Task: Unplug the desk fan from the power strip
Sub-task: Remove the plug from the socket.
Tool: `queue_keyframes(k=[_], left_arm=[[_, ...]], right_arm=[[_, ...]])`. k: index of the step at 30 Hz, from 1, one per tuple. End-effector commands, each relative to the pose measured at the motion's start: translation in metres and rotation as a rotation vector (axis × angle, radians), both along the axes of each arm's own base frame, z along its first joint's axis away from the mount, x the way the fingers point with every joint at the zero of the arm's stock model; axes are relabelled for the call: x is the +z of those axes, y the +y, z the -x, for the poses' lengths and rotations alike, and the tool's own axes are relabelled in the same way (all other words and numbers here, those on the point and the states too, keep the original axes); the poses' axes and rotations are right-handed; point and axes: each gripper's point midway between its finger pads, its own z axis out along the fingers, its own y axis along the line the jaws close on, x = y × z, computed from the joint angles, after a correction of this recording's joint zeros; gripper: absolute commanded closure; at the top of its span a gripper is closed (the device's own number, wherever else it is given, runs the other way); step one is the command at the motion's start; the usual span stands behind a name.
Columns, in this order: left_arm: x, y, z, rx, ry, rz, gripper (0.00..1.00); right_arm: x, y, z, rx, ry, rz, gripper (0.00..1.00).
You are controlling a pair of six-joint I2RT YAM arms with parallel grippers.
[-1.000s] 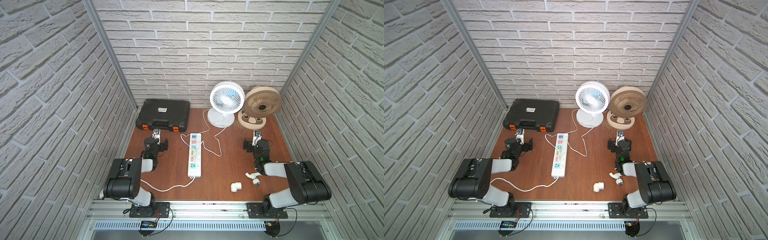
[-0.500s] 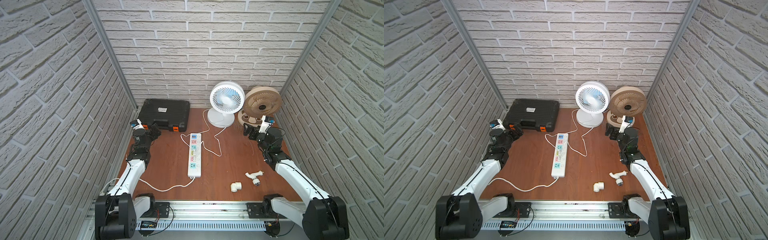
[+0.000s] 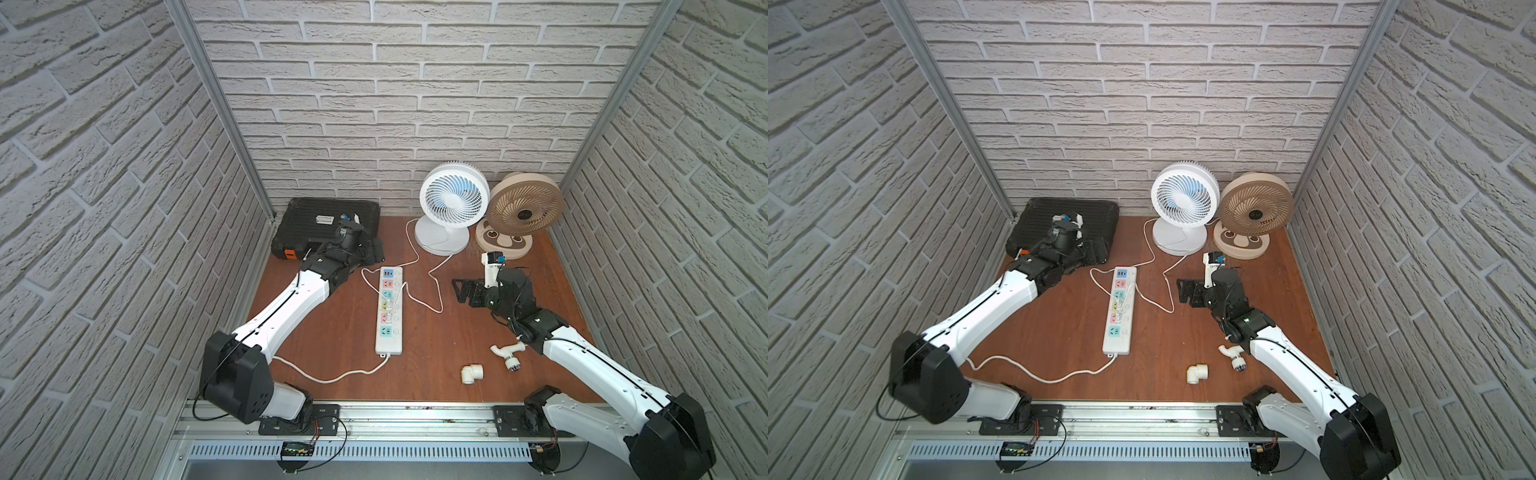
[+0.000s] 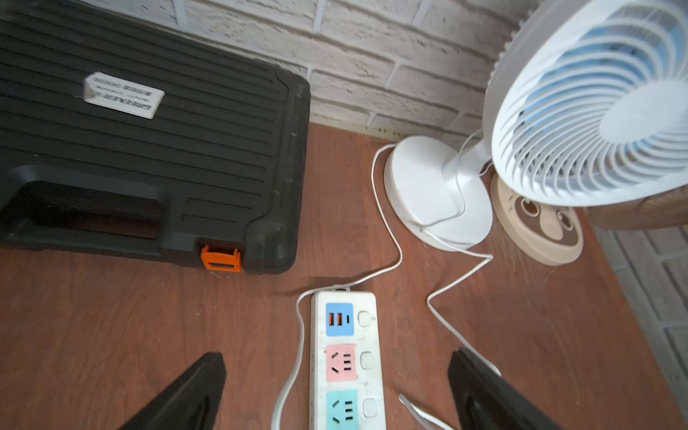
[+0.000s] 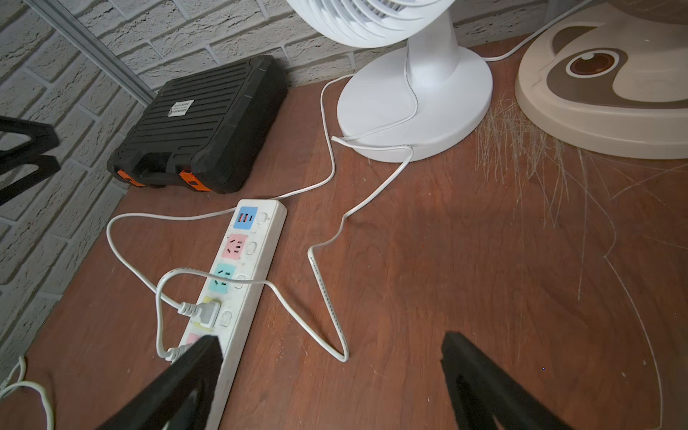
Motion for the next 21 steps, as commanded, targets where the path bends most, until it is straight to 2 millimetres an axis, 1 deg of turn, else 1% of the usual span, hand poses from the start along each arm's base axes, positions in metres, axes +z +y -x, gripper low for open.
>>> queue_keyframes(k=[1, 4, 9, 12, 16, 21], left_arm=[[-0.041, 0.002, 0.009, 0.004, 0.197, -0.178, 0.02], [-0.059, -0.013, -0.001, -0.008, 0.262, -0.231, 0.02], [-0.095, -0.036, -0.016, -0.031, 0.353, -0.218, 0.02], [-0.113, -0.042, -0.021, -0.033, 0.397, -0.221, 0.02], [-0.136, -0.051, -0.023, -0.056, 0.465, -0.213, 0.02], [-0.16, -0.056, -0.022, -0.075, 0.537, -0.22, 0.02]], right_arm=[[0.005, -0.002, 0.005, -0.026, -0.028, 0.043, 0.04], [0.002, 0.003, 0.011, -0.014, -0.022, 0.054, 0.04], [0.001, 0.01, 0.02, 0.006, -0.015, 0.07, 0.03], [0.001, 0.013, 0.025, 0.017, -0.015, 0.078, 0.03], [0.0, 0.016, 0.03, 0.024, -0.015, 0.081, 0.03], [-0.001, 0.02, 0.032, 0.034, -0.014, 0.08, 0.03]])
